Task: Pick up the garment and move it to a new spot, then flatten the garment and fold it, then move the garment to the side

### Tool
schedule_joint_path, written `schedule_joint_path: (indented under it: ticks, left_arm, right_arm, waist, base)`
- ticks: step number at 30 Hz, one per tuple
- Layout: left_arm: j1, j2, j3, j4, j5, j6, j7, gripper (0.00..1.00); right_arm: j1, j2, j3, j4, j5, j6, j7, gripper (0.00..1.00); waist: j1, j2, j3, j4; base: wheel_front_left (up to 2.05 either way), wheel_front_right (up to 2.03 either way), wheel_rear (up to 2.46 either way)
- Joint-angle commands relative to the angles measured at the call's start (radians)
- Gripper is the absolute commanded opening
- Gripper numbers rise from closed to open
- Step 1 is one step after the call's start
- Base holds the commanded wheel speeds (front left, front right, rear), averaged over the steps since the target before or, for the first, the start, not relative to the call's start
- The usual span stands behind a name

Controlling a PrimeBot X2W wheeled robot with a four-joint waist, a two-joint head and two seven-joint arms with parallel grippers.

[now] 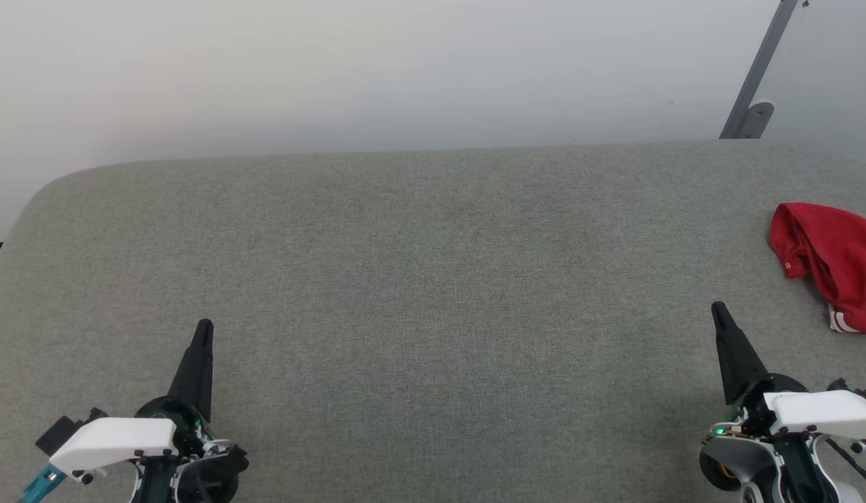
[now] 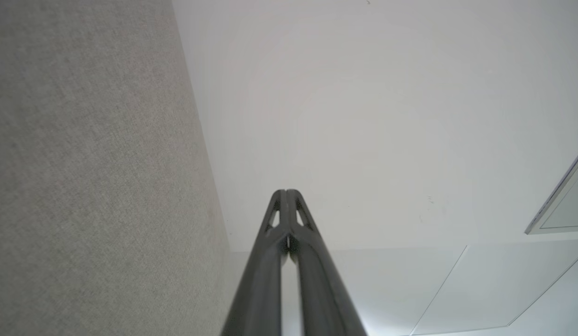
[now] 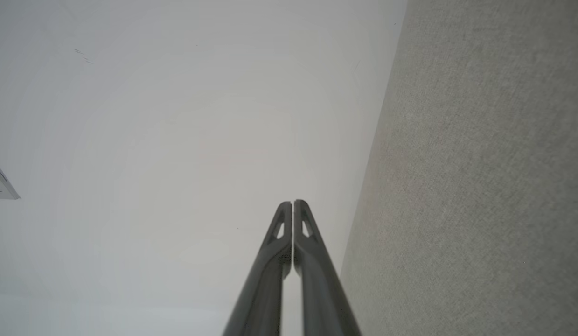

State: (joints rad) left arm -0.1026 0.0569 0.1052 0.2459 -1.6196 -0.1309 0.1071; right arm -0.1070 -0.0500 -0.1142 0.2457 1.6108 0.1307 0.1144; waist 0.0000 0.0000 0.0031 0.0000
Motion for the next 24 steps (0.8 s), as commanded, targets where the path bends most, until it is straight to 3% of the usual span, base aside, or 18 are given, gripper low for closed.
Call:
schedule_joint_path:
  ticks: [1, 24]
  left_arm:
    - [-0.012, -0.002, 0.004, -0.001, 0.002, 0.000, 0.006, 0.00]
    - [-0.012, -0.004, 0.006, 0.000, 0.005, 0.000, 0.007, 0.00]
  right_arm:
    - [-0.004, 0.001, 0.000, 0.001, 0.004, 0.000, 0.001, 0.00]
    - [-0.004, 0.001, 0.000, 0.001, 0.004, 0.000, 0.001, 0.00]
  waist:
    - [0.0000, 0.0000, 0.000, 0.000]
    - [0.0000, 0.0000, 0.000, 0.000]
  base:
    - [0.00, 0.00, 0.00]
    - [0.00, 0.00, 0.00]
